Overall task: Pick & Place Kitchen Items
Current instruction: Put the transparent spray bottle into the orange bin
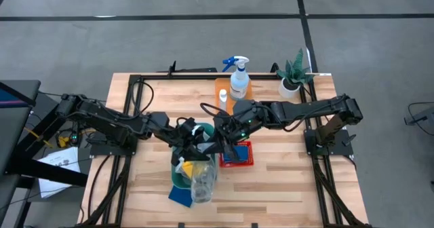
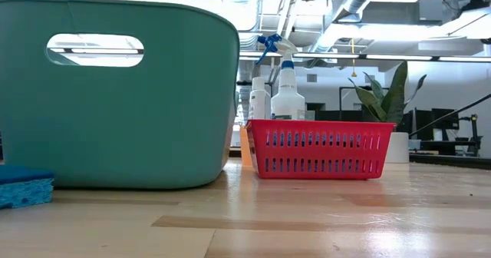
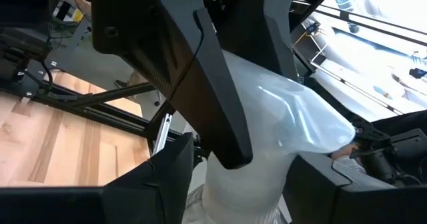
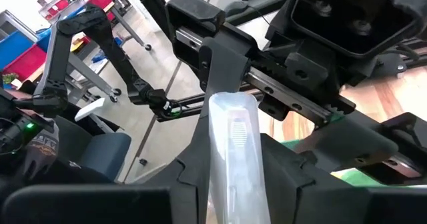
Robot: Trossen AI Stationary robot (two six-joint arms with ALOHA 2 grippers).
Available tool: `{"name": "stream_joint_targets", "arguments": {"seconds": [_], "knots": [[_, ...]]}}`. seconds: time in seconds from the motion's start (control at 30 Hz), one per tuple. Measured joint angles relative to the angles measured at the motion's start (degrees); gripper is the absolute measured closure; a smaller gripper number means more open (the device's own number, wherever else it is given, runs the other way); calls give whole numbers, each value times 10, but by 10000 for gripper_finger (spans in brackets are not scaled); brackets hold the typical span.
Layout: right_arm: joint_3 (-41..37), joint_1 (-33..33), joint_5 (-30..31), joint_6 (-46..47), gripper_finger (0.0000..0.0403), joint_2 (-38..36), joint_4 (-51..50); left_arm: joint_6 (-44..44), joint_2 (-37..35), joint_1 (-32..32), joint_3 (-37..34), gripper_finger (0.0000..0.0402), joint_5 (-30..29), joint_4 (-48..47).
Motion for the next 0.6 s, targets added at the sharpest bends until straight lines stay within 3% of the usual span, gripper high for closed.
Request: {"name": "stream_joint_targets", "arguments": {"seconds": [0.17, 0.33, 0.6], "knots": [[0, 2, 0, 0, 316, 0, 0, -6, -2, 0, 0, 179, 5, -4], [0, 6, -3, 1, 316, -4, -4, -19, -17, 0, 0, 143, 69, -33], [1, 19, 2, 2, 316, -20, -23, 6, -90, 0, 0, 99, 82, -103]]}}
